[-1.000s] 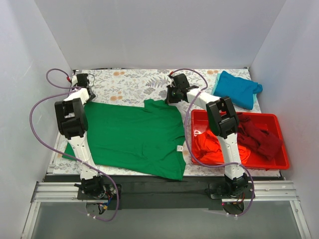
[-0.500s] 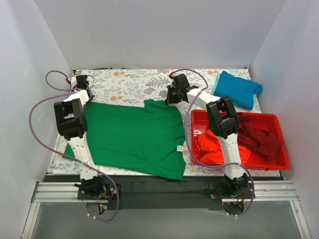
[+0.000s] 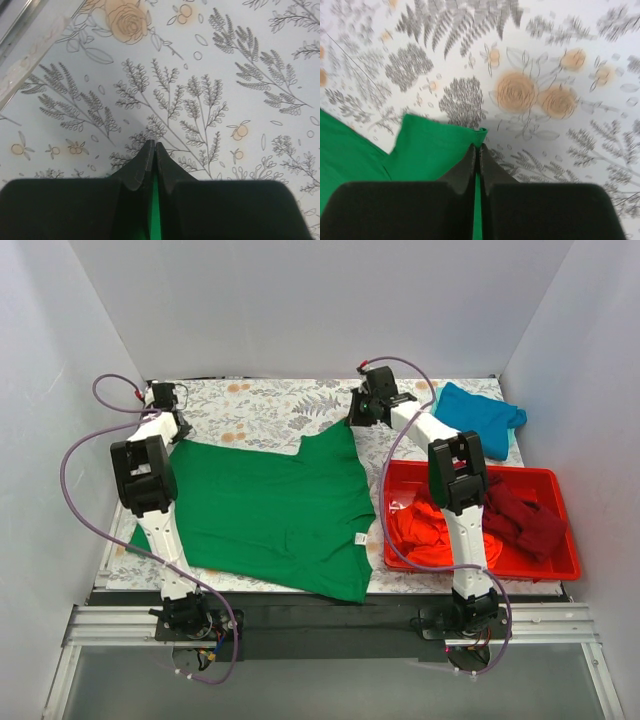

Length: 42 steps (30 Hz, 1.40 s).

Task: Fold and stack the t-shirts
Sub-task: Fold the tshirt

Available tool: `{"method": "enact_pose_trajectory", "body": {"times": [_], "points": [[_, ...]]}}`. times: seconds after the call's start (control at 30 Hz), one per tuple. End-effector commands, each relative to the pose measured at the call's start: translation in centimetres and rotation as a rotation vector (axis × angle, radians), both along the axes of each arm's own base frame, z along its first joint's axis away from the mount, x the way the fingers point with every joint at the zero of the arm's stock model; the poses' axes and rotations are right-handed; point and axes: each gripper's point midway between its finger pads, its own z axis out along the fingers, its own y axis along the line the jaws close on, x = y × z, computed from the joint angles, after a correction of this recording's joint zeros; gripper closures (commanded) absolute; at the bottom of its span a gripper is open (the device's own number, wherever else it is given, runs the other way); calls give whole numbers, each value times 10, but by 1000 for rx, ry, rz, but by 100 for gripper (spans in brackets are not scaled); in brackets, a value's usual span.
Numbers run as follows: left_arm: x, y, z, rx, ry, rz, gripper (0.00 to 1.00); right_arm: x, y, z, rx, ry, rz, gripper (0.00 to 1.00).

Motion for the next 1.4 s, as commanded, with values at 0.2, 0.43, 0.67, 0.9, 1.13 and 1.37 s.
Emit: {"method": "enact_pose_trajectory", "body": {"times": [0.2, 0.43, 0.67, 0.9, 1.13, 1.37], "points": [[39, -17, 37, -76, -100, -96, 100, 52, 12, 61, 69, -146, 17, 99], [64, -15, 65, -79, -167, -107, 100, 72, -2, 91, 101, -210, -9, 99], [42, -16, 81, -46, -193, -115, 100, 31, -6, 99, 97, -174, 30, 99], [6, -6, 66, 22, -130, -57, 100, -32, -4, 97, 89, -139, 71, 99], [-32, 8, 59, 77, -83, 51, 100, -99, 0, 105, 86, -133, 107, 99], [-65, 17, 59, 76, -72, 115, 100, -156, -5, 88, 59, -83, 118, 99]]}}
